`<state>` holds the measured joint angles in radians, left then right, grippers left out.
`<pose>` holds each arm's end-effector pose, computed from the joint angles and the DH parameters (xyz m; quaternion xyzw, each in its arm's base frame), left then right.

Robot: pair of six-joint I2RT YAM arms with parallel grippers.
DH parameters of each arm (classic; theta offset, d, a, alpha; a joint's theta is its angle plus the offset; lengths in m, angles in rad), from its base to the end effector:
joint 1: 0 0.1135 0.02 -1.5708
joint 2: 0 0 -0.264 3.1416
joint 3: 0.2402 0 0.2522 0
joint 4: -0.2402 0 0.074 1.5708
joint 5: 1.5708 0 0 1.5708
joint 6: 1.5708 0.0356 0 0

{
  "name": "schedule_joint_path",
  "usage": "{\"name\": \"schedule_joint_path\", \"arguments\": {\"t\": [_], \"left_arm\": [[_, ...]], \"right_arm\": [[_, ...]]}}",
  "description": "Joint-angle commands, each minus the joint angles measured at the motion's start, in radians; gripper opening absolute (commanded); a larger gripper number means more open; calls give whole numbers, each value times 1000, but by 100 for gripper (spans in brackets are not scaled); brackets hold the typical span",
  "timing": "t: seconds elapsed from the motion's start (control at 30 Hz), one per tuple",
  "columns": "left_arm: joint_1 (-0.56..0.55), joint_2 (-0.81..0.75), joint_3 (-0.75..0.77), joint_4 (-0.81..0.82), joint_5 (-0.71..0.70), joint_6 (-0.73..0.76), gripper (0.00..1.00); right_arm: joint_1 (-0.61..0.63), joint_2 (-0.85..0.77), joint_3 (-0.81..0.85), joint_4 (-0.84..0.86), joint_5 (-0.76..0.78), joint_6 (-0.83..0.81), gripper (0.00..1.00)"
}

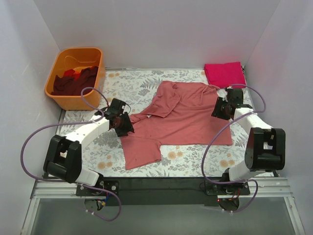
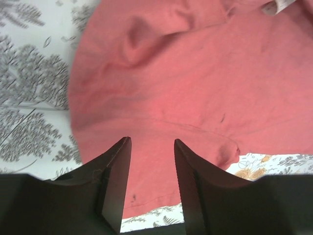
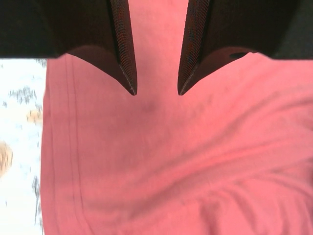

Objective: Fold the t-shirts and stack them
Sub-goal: Flatten the tshirt out

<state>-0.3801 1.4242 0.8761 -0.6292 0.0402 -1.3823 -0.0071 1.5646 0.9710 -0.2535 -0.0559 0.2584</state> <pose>0.2444 -0.0992 0.1970 -0.4676 0.8619 -0.1633 0.1091 0.3275 -0.0003 0.2081 0.1139 0.9280 0.0703 0.3478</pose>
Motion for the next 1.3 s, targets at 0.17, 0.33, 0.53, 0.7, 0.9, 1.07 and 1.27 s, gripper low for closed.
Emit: {"name": "schedule_joint_path", "arguments": {"t": [0.17, 0.33, 0.53, 0.7, 0.9, 1.07, 1.27], "left_arm": [[-3, 128, 66, 111, -20, -24, 34], [33, 246, 109, 125, -75, -23, 33], [138, 337, 169, 121, -73, -1, 33], [196, 447, 308, 125, -40, 41, 37], [195, 405, 396, 102, 6, 74, 52], [188, 193, 299, 63, -28, 75, 68], [178, -105, 95, 5, -92, 77, 70]], "right_arm": [[-4, -48, -140, -12, 51, -16, 46], [-5, 17, -101, 19, 83, -18, 45], [-8, 167, 3, 48, 82, -21, 45], [-8, 328, 173, 48, 80, -31, 45], [-8, 248, 259, -39, 74, -51, 47], [-14, 72, 128, -114, 237, -50, 56], [-50, -87, -35, -174, 248, 10, 68]]}}
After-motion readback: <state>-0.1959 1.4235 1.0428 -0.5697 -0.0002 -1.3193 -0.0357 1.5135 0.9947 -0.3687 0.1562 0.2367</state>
